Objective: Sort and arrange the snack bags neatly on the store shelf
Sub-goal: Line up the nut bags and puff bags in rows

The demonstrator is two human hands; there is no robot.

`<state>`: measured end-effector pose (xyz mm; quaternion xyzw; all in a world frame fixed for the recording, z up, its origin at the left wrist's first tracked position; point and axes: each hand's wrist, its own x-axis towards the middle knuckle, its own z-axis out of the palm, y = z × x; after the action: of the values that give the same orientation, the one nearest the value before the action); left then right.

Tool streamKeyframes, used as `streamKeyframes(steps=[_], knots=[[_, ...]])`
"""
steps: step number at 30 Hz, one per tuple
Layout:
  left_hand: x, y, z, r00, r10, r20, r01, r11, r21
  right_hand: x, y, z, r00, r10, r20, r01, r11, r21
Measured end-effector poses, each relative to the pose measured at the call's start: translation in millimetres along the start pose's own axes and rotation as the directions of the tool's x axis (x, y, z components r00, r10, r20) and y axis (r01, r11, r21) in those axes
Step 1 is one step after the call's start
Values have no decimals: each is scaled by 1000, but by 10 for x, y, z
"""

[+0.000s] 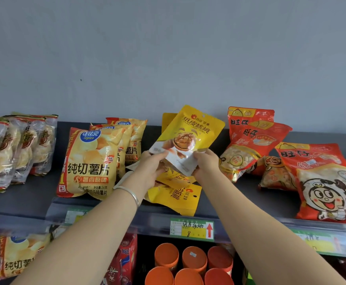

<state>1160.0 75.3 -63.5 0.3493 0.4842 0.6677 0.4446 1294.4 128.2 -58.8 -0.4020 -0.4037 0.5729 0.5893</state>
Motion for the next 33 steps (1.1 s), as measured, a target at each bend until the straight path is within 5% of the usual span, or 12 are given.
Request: streamKeyframes(steps=[3, 5, 7, 10, 14, 19, 27, 29, 33], knots=[[149, 74, -129, 997, 76, -31, -63, 950, 305, 116, -30, -52, 981, -182, -61, 177, 981, -81], [222, 107, -194, 984, 171, 46, -159, 740, 654, 178, -44, -101, 959, -278, -59, 266, 951, -161], [277, 91, -230, 978, 117, 171, -206, 442, 873, 245, -14, -124, 950, -308, -43, 293, 932, -213], [362, 15, -265, 977, -46, 209, -203, 113, 973, 370, 74, -128, 950, -307, -64, 285, 930, -233], [387, -18, -231, 977, -141, 161, -176, -102, 979, 461, 135, -126, 957, -280, -75, 256, 938, -233], [363, -18, -196, 970, -179, 166, -198, -179, 964, 503, 140, -151, 960, -267, -86, 240, 940, -243], [21, 28, -6, 976, -99, 193, -217, -483, 848, 407, 101, -213, 956, -289, -56, 268, 932, -245], [-74, 106, 9, 970, -95, 224, -243, -469, 849, 392, 115, -221, 961, -274, -33, 260, 939, -227], [-159, 178, -52, 943, -80, 324, -333, -288, 898, 337, 134, -230, 969, -246, -9, 239, 949, -206]])
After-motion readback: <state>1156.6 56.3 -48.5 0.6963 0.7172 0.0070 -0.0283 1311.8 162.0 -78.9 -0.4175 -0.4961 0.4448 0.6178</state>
